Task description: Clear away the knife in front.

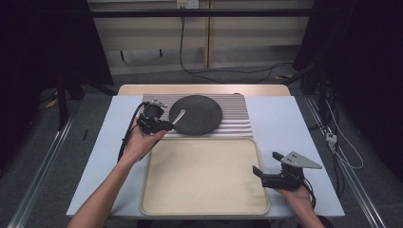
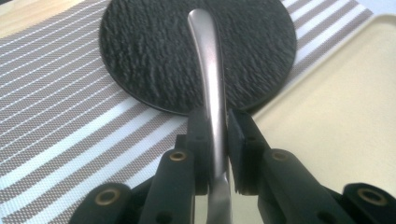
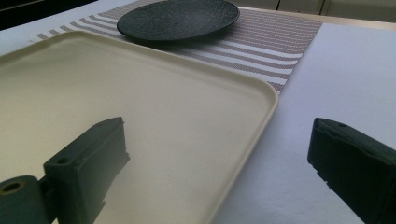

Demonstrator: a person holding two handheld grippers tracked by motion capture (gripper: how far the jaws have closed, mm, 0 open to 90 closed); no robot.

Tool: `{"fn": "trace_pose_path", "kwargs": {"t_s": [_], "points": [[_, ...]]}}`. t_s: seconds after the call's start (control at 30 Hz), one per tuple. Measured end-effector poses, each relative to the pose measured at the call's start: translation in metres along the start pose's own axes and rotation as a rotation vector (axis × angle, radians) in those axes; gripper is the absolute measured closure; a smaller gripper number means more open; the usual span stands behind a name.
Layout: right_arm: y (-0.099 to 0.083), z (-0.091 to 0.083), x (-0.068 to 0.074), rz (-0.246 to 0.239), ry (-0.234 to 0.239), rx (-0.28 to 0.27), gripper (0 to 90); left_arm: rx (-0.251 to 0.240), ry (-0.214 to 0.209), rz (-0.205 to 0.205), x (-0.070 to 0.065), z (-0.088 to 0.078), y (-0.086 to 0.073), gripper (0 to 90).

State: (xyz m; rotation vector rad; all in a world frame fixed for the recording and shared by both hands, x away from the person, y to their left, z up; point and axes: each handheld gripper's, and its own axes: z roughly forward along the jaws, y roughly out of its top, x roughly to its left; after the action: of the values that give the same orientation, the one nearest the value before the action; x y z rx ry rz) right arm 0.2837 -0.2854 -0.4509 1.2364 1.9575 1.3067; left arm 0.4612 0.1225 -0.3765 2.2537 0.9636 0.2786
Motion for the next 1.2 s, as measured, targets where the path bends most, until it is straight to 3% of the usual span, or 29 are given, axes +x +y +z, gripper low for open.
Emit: {"fn": "trace_pose_path", "kwargs": {"t_s": [0.37,0.67,1.2], "points": [[0.0,0.001,0.0,0.001,0.0,0.0,4.9,-0.007,0.007,0.018,-0.019,-0.009,-0.008,79.8],[0.0,0.001,0.0,0.001,0.001,0.0,4.9,0.005,-0.026,0.048,-0.037,-0.011,-0.016,79.8],[0.0,0.001,0.0,-0.002,0.002,0.001,5.0,0.042,-0.053,0.056,-0.061,-0.001,-0.028,79.8]]}}
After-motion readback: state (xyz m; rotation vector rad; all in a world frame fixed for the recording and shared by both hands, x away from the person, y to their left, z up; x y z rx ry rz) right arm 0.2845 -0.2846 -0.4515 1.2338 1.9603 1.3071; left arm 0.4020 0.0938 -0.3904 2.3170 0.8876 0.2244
